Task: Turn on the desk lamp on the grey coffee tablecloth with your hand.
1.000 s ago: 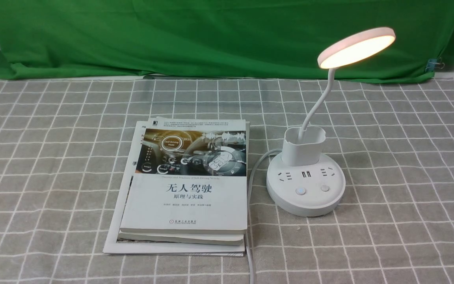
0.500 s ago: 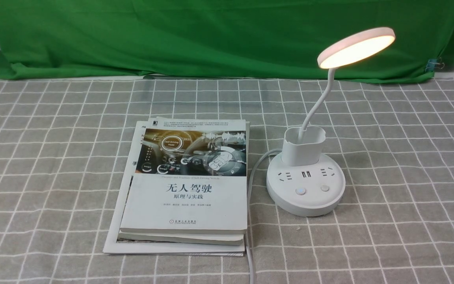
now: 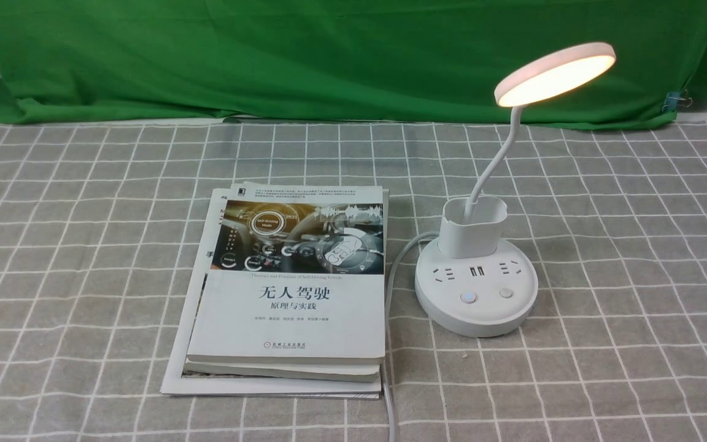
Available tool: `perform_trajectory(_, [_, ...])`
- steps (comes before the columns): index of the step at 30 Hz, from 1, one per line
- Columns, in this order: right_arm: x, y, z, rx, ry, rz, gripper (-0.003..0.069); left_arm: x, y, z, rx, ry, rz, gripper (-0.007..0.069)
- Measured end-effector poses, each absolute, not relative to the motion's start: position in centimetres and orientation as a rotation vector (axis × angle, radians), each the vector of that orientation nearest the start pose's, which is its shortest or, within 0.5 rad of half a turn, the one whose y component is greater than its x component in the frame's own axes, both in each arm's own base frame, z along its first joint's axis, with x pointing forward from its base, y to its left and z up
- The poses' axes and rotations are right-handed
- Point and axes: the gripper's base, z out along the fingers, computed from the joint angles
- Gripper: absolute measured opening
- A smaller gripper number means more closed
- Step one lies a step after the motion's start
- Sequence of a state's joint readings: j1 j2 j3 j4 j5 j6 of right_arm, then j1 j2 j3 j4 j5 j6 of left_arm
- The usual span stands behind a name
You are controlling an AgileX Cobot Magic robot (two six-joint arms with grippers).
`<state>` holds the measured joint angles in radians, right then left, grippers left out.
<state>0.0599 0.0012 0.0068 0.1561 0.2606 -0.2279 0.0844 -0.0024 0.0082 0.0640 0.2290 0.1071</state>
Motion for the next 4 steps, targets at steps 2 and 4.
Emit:
perform_trajectory(2, [5.50, 0.70, 18.75, -0.149, 1.743, 0.023, 0.0142, 5.53, 0.60, 18.98, 0.062, 1.721, 0.200, 0.0019])
perform_trajectory(4, [5.50, 0.70, 18.75, -0.149, 1.743, 0.023, 0.0144, 5.53, 0.60, 18.98, 0.062, 1.721, 0.200, 0.0019])
